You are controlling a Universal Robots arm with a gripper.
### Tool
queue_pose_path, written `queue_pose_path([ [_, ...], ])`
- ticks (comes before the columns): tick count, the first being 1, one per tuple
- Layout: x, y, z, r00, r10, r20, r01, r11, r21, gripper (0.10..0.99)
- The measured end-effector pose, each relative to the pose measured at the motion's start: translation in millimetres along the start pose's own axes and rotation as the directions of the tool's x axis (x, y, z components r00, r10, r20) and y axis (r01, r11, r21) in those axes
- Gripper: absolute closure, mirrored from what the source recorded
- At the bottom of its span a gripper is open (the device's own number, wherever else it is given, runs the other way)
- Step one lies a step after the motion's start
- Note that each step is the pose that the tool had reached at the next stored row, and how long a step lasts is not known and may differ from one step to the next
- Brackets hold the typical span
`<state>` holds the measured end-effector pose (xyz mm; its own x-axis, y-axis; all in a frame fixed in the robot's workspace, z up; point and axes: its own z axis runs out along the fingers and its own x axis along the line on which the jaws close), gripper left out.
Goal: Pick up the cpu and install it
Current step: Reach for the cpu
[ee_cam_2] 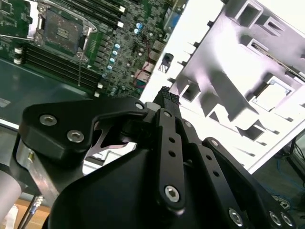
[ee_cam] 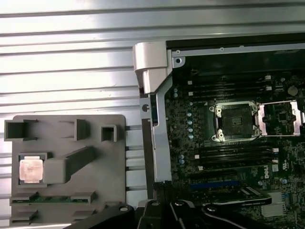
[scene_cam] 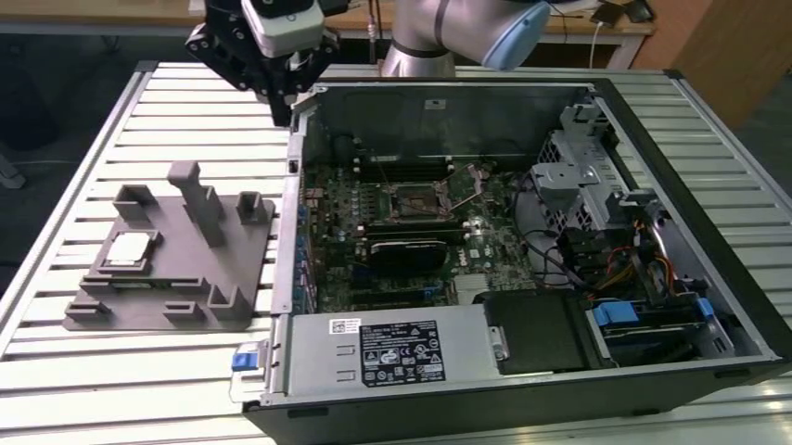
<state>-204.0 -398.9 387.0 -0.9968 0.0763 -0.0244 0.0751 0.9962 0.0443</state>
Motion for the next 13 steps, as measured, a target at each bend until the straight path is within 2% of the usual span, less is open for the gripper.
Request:
queue_pose_path([
  [13,31.7,-2.8,8.7,1.0000,0.000,0.0000,0.000,1.0000,0.000,0.980],
])
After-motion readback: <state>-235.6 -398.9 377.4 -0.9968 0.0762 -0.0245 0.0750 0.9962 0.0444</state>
